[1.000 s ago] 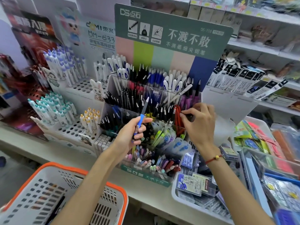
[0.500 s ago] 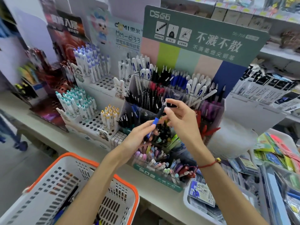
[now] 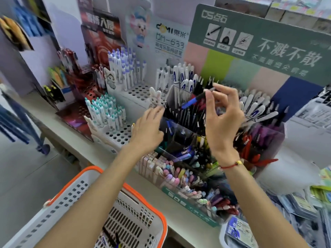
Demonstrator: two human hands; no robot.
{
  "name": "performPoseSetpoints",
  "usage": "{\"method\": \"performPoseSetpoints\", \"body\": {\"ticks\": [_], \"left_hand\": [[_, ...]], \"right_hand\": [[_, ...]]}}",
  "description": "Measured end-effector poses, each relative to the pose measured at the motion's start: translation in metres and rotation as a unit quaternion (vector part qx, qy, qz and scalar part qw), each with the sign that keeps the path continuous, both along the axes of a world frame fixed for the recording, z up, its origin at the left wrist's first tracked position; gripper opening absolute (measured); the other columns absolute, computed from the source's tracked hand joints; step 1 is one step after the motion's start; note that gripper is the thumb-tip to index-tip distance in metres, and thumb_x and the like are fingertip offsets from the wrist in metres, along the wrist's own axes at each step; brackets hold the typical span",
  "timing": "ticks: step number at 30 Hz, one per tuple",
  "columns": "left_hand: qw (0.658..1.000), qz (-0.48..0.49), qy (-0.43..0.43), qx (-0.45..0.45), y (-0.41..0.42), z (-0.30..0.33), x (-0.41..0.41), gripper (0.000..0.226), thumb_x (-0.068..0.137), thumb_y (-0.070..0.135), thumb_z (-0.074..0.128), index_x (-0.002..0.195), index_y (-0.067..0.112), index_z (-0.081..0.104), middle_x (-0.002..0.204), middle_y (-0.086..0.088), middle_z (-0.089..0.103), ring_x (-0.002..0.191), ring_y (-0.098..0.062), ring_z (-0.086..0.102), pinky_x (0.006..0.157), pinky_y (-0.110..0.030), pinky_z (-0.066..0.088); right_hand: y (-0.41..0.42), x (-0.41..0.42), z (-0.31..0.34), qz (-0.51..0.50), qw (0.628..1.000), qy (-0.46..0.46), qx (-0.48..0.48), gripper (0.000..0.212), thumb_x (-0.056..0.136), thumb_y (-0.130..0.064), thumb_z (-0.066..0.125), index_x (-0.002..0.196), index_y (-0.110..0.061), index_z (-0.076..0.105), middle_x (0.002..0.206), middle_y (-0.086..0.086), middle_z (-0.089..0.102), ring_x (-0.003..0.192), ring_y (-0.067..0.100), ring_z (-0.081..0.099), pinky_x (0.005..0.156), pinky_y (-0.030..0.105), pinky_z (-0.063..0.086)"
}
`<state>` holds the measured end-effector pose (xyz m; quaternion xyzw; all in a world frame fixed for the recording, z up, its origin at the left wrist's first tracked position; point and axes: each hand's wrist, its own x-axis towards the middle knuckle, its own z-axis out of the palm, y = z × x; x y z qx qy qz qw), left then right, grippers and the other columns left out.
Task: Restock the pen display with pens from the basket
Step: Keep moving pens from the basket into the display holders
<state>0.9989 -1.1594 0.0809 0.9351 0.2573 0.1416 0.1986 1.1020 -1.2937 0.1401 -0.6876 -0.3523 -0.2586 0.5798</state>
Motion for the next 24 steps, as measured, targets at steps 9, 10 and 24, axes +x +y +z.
{"method": "performPoseSetpoints", "body": {"ticks": [9, 10, 24], "left_hand": [[0.998, 0.015, 0.059, 0.034, 0.008, -0.024, 0.007, 0.080, 0.086, 0.007, 0.053, 0.154, 0.032, 0.018, 0.162, -0.003, 0.010, 0.150, -0.025, 0.001, 0.121, -0.046, 0.015], [0.997, 0.016, 0.059, 0.037, 0.006, -0.026, 0.006, 0.082, 0.086, 0.008, 0.053, 0.154, 0.033, 0.016, 0.162, -0.003, 0.011, 0.150, -0.025, 0.002, 0.121, -0.046, 0.014], [0.997, 0.013, 0.051, 0.048, 0.000, -0.019, 0.000, 0.078, 0.087, 0.013, 0.057, 0.154, 0.028, 0.021, 0.160, -0.003, 0.017, 0.147, -0.024, 0.010, 0.116, -0.045, 0.019]], "right_hand": [[0.046, 0.023, -0.018, -0.019, 0.958, -0.161, -0.235, 0.009, 0.091, -0.026, 0.066, 0.094, -0.018, 0.066, 0.077, -0.006, 0.073, 0.075, 0.016, 0.062, 0.076, 0.025, 0.027], [0.049, 0.023, -0.024, -0.028, 0.952, -0.163, -0.257, 0.008, 0.091, -0.026, 0.066, 0.091, -0.018, 0.067, 0.075, -0.006, 0.072, 0.073, 0.017, 0.061, 0.076, 0.028, 0.027], [0.058, 0.011, -0.053, -0.097, 0.896, -0.197, -0.387, 0.027, 0.095, -0.032, 0.056, 0.086, -0.016, 0.075, 0.096, 0.003, 0.068, 0.107, 0.029, 0.052, 0.086, 0.040, 0.032]]}}
